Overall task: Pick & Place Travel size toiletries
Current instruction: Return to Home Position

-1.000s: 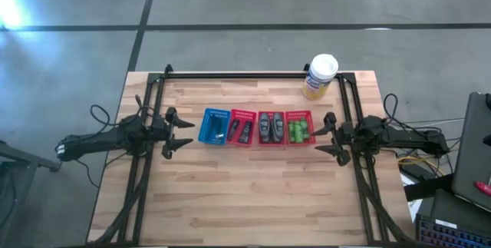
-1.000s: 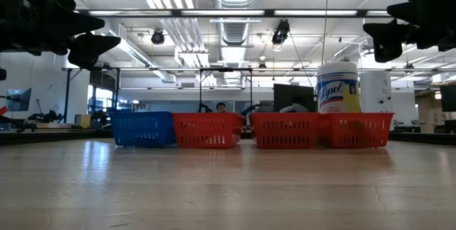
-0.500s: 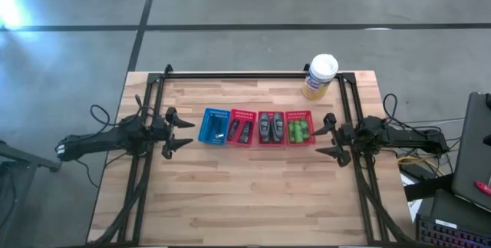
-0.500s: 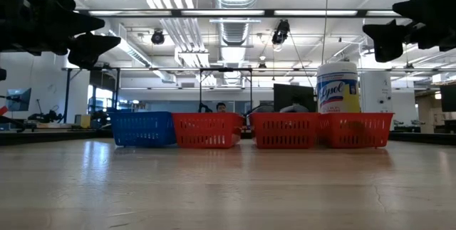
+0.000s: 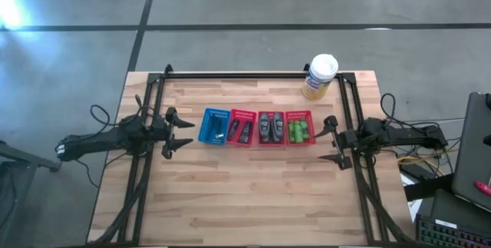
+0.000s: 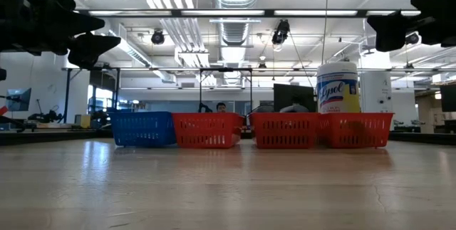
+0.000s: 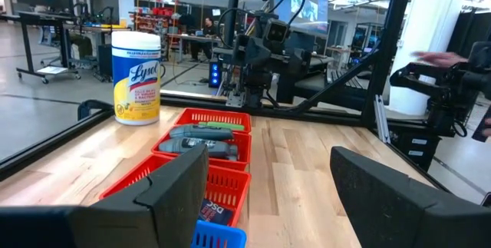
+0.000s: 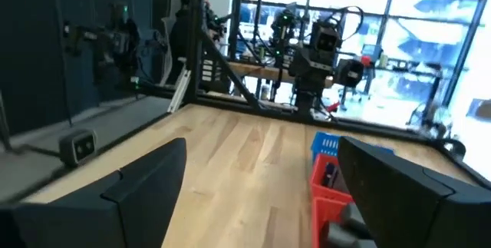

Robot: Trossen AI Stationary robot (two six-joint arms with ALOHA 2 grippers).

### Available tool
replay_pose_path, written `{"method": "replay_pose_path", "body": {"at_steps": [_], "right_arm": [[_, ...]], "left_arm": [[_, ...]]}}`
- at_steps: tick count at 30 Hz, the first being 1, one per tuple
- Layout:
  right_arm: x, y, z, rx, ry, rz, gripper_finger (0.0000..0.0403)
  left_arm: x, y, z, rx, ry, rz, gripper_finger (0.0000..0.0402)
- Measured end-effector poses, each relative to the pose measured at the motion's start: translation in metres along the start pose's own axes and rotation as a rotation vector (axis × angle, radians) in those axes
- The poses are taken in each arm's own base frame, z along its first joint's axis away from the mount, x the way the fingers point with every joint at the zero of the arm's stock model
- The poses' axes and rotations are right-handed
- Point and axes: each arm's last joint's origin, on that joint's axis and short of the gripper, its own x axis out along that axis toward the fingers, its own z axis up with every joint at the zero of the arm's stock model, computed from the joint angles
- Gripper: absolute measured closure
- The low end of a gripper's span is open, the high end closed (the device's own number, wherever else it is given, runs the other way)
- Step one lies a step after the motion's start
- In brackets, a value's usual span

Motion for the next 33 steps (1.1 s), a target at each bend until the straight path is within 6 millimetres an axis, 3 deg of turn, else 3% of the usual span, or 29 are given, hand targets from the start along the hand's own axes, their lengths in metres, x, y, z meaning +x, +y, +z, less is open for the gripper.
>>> {"method": "replay_pose_path", "body": {"at_steps": [11,19,33], "right_arm": [[0.0009,-0.0018,-0.0022,0.288,0.020,-0.055,0.0040],[-0.0001,-0.0087,-0.0029,0.142,0.028,-0.295,0.0039],[0.0001,-0.0091,-0.0034,0.169,0.030,-0.312,0.0039]], "left_arm": [[0.0000,0.0000,-0.0001,0.000,0.001,0.000,0.0122],[0.0000,0.0000,-0.0001,0.000,0.001,0.000,0.0122],[0.0000,0.0000,-0.0001,0.000,0.001,0.000,0.0122]]}}
